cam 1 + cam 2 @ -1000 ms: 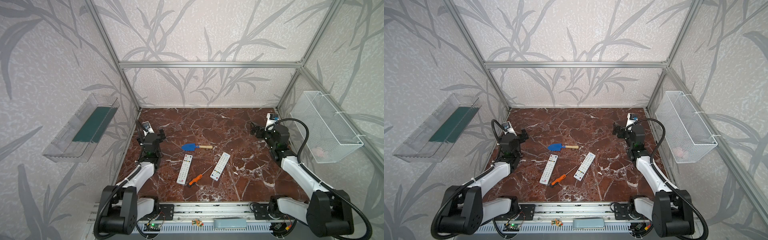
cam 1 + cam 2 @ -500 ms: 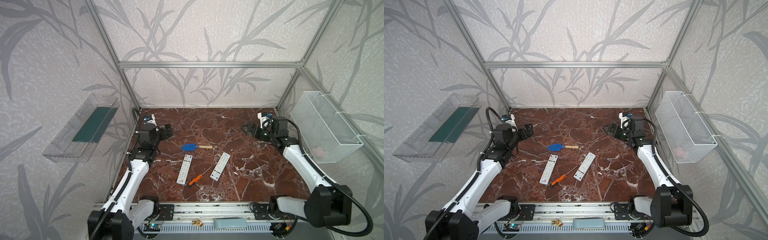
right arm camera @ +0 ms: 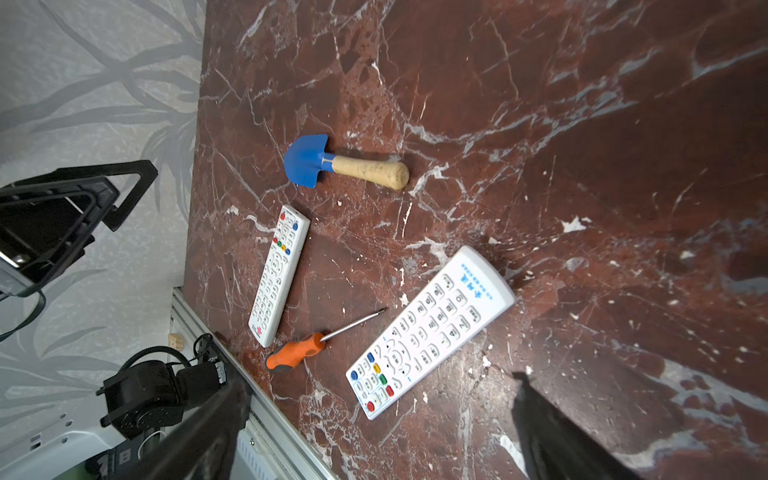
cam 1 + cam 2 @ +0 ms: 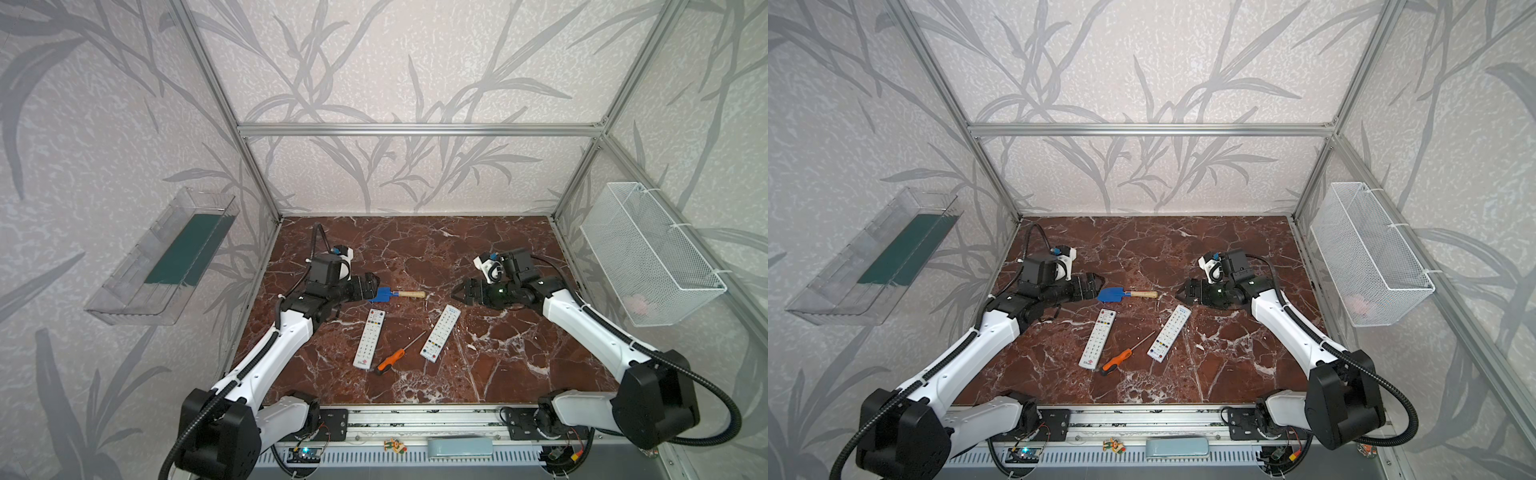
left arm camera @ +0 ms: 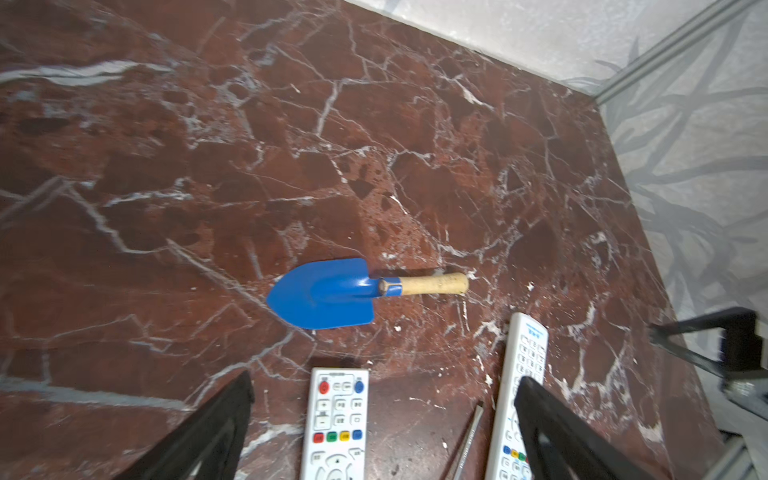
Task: Unload the batteries from the remote control
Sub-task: 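Raise both arms and move both grippers toward the remotes at table center, then grasp the farther white remote with the right gripper while the left hovers nearby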
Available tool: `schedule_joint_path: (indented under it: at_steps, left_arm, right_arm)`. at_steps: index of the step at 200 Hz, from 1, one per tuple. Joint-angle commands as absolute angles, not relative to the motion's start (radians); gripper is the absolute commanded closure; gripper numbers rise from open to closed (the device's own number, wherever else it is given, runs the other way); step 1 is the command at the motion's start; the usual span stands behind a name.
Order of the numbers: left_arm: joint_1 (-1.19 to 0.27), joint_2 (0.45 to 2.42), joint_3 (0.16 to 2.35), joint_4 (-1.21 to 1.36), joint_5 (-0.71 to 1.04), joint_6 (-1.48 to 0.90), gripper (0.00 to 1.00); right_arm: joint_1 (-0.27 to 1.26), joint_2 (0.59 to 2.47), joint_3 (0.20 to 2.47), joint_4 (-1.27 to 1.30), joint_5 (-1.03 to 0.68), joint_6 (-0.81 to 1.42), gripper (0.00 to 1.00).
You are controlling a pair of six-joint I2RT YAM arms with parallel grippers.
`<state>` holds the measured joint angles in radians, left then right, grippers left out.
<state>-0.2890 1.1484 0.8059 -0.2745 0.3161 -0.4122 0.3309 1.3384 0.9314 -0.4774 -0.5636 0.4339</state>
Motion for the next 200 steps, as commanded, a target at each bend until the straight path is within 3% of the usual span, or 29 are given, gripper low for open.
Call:
schedule_joint_path:
  at_steps: [1,48,118,200]
  left_arm:
    - [-0.332,1.158,0.784,-0.244,0.386,-0.437,0.01]
    - [-0.453,1.21,0.732,-0.097,0.354,-0.512,0.02]
    - [-0.621,1.391,0.755,0.091,0.361,-0.579,0.12]
    - [-0.71,1.55,0.803,0.153,0.385,-0.649,0.19]
  right_arm:
    - [0.35,1.366,0.895,-0.483,-0.604,0.454,0.01]
    - [0.363,1.461,0.835,-0.389,-0.653,0.476,0.01]
    - [0.369,1.527,0.79,-0.323,-0.698,0.515,0.0]
    - [0.376,1.476,0.711,-0.284,-0.674,0.573,0.1]
